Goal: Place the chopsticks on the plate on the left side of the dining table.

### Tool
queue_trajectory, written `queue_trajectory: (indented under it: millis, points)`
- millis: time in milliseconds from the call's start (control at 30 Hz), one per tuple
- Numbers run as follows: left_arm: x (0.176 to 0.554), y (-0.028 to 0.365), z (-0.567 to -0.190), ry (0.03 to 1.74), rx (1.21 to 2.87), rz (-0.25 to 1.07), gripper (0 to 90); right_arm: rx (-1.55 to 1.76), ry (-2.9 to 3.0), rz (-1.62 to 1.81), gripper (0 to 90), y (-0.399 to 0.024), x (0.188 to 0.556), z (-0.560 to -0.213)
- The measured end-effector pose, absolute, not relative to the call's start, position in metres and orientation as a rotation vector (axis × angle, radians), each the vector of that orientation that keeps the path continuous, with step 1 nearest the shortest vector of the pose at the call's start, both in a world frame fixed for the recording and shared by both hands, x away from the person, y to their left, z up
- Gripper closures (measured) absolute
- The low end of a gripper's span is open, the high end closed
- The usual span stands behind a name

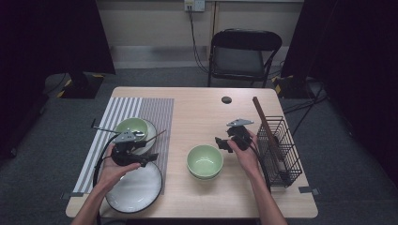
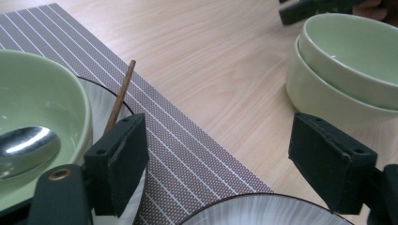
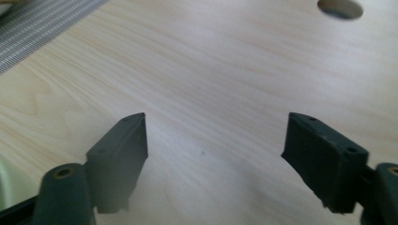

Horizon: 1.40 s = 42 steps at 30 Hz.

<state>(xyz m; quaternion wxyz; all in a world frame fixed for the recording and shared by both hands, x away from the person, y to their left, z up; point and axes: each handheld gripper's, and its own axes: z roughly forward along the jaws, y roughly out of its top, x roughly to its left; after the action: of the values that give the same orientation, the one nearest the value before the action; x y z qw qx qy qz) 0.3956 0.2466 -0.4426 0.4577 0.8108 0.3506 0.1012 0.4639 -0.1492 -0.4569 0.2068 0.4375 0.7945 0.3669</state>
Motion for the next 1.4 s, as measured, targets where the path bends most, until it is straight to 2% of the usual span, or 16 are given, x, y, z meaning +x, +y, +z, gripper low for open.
queue_trajectory:
  millis: [500, 800, 1133, 1400]
  points:
    - [0.397, 0.251, -0.447, 0.864, 2.009, 0.237, 19.8, 1.112, 2.165, 1.299, 21.2, -0.143, 0.454, -0.376]
    - [0.397, 0.256, -0.447, 0.873, 2.006, 0.25, 20.1, 1.023, 2.146, 1.396, 32.0, -0.149, 0.449, -0.34]
    - [0.398, 0.258, -0.448, 0.883, 2.008, 0.263, 20.3, 1.034, 2.099, 1.386, 32.3, -0.174, 0.45, -0.319]
    - [0.398, 0.256, -0.448, 0.87, 2.015, 0.272, 20.4, 1.097, 2.071, 1.381, 35.1, -0.201, 0.453, -0.32]
